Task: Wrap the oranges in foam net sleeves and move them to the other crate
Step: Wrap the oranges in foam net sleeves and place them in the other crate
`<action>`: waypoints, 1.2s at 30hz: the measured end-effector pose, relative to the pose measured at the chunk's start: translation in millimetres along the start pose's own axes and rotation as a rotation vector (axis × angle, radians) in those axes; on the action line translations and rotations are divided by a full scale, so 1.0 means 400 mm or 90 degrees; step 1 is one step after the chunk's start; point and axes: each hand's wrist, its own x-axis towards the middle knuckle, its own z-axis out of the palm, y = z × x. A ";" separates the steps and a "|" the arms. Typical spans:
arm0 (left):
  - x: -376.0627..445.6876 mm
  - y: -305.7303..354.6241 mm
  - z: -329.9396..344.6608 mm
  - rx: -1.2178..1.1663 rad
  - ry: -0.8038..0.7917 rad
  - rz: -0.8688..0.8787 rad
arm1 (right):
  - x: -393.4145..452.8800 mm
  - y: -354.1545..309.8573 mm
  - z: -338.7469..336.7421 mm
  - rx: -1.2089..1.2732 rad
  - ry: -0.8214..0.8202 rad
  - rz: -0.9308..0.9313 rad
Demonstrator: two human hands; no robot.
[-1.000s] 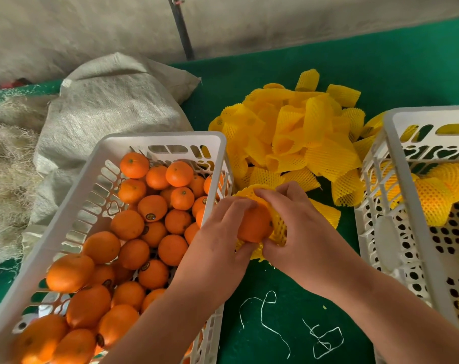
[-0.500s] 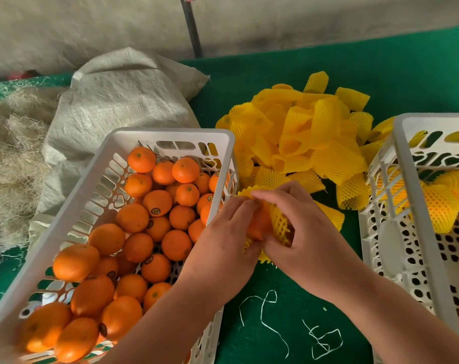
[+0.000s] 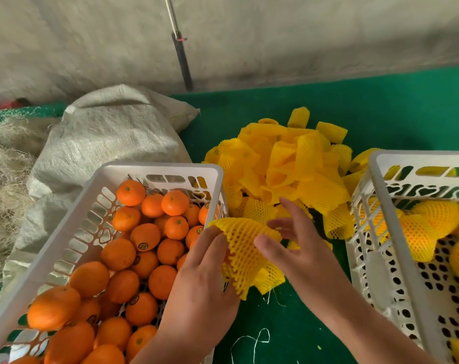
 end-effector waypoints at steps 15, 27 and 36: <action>-0.016 -0.026 0.002 -0.017 0.014 0.012 | 0.009 0.015 0.015 0.083 -0.202 -0.025; -0.015 -0.023 -0.020 -0.138 0.134 0.053 | 0.029 0.016 -0.014 0.414 -0.221 0.153; -0.006 -0.014 -0.011 -0.115 -0.069 -0.041 | 0.021 0.030 -0.002 0.366 -0.351 0.183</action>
